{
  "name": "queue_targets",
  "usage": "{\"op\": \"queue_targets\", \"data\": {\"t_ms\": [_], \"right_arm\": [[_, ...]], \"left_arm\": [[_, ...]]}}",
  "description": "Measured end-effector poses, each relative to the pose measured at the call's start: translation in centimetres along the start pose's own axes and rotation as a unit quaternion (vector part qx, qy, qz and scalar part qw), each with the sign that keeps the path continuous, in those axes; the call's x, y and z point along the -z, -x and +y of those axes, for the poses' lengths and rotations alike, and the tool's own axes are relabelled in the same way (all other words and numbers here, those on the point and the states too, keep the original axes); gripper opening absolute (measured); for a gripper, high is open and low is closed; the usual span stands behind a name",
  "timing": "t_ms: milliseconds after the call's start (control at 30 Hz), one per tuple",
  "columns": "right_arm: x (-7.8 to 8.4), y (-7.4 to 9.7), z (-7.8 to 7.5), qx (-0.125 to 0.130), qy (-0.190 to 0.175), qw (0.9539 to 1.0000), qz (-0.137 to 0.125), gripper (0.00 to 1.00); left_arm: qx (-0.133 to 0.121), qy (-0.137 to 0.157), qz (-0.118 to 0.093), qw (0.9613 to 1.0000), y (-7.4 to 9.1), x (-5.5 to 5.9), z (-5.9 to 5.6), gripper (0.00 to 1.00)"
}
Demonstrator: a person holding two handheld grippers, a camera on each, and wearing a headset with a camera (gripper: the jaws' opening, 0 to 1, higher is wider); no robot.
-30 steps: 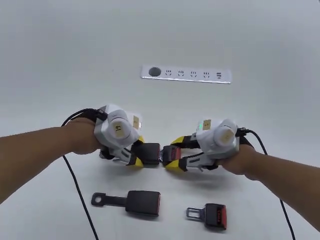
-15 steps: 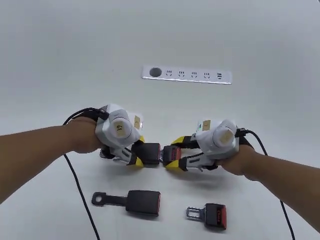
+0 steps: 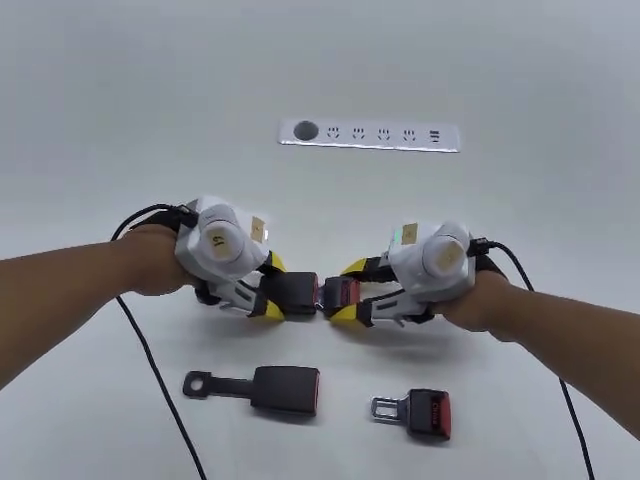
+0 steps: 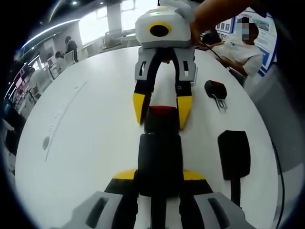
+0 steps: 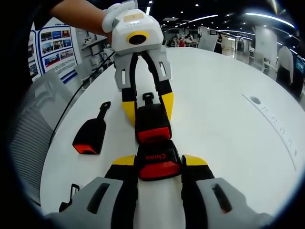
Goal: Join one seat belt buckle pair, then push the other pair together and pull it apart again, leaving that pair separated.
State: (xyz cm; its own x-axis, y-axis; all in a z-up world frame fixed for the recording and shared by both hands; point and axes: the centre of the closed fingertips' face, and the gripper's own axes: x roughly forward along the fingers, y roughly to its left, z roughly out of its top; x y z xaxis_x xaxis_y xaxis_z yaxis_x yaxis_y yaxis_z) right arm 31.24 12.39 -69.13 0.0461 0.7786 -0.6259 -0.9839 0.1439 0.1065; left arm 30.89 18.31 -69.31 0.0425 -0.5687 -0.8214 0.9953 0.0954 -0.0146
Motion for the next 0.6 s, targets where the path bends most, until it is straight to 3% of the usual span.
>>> {"op": "queue_targets", "data": {"t_ms": [200, 600], "right_arm": [[-0.06, 0.15, 0.21, -0.003, 0.004, 1.0000, -0.003, 0.32], [0.09, 0.06, 0.13, 0.002, 0.007, 0.9998, -0.017, 0.32]], "left_arm": [[0.013, 0.018, -0.019, 0.9996, 0.04, -0.28, -0.12, 0.33], [0.014, 0.011, -0.044, 0.9989, 0.24, -0.57, -0.26, 0.33]]}}
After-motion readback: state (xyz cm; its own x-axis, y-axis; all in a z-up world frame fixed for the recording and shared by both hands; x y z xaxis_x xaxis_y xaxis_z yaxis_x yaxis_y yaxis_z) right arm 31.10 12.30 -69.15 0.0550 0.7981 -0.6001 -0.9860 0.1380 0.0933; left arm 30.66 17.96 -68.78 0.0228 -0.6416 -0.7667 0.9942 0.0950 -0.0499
